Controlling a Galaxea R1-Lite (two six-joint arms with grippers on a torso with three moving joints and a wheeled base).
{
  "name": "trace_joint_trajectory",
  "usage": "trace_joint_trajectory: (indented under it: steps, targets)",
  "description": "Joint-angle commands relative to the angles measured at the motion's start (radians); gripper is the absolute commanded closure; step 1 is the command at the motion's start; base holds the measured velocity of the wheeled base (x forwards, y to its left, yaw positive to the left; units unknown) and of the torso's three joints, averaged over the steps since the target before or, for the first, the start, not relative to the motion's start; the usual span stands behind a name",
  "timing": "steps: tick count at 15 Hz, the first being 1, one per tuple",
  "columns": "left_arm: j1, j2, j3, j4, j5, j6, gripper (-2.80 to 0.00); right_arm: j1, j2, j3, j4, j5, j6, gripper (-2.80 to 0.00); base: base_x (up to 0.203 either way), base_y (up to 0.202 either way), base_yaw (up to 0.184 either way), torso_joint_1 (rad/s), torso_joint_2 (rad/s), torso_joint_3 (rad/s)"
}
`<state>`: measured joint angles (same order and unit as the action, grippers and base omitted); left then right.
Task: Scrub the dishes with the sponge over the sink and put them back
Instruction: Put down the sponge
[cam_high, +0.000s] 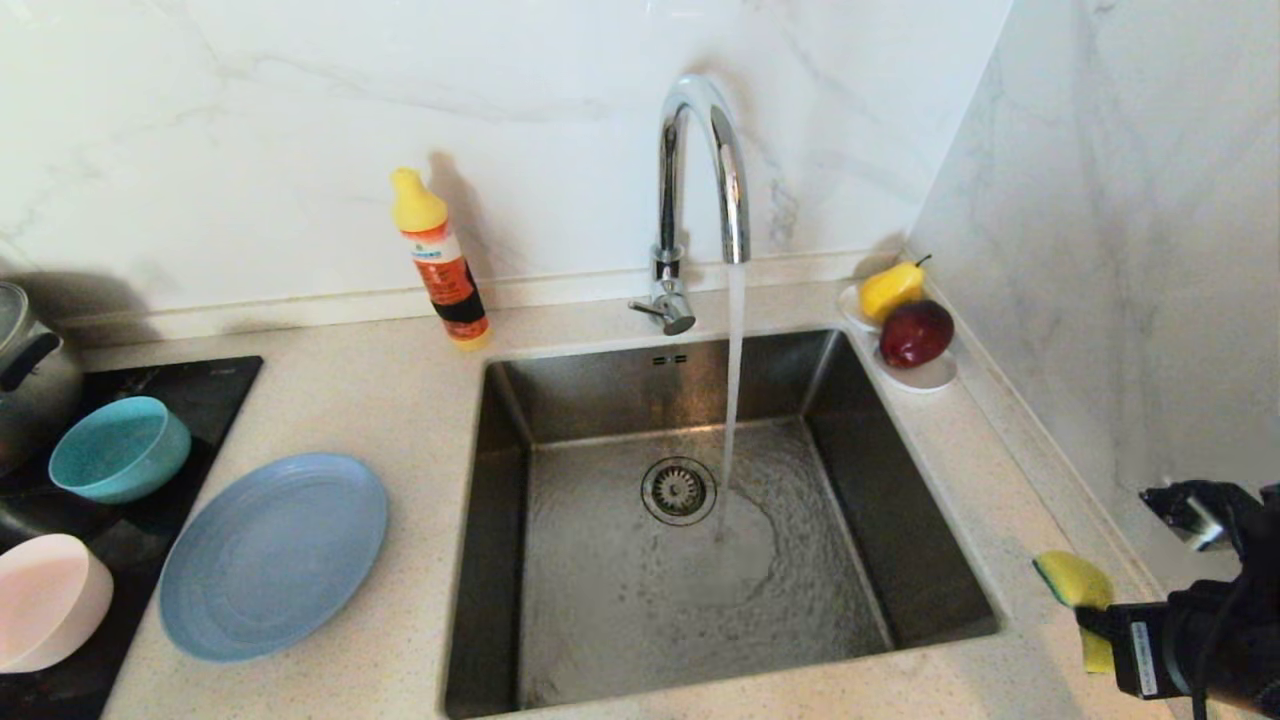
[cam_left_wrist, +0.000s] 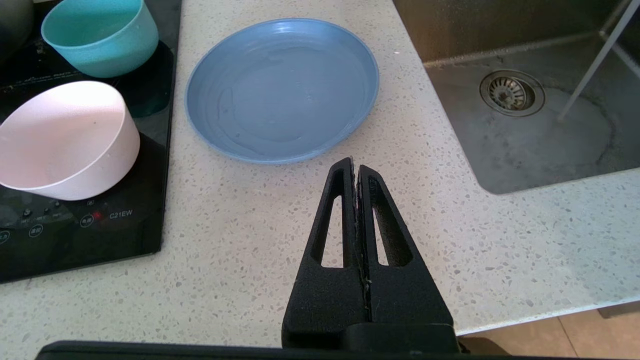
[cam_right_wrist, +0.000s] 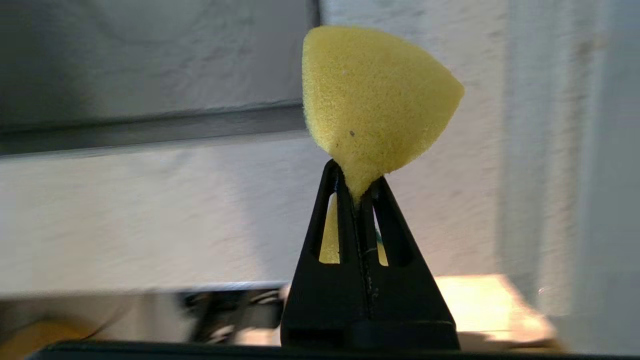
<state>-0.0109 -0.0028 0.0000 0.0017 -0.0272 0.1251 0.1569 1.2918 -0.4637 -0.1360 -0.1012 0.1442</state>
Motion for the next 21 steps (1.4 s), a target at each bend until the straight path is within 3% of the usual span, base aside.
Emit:
trace_joint_trajectory:
  steps: [1,3,9,21]
  targets:
    - [0.0,0.001,0.0,0.0,0.0,0.001,0.0,0.008,0.086,0.07,-0.13,-0.037,-0.031,0.0,0.0,0.0,0.0,0.0,0.0,0.0]
    - [0.0,0.001,0.0,0.0,0.0,0.001,0.0,0.004,0.135,0.115,-0.23,-0.044,-0.059,0.0,0.0,0.0,0.0,0.0,0.0,0.0]
    - [0.0,0.001,0.0,0.0,0.0,0.001,0.0,0.003,0.266,0.135,-0.342,-0.049,-0.066,0.0,0.0,0.0,0.0,0.0,0.0,0.0]
    - [0.0,0.001,0.0,0.0,0.0,0.001,0.0,-0.02,0.297,0.071,-0.363,-0.052,-0.058,0.0,0.0,0.0,0.0,0.0,0.0,0.0]
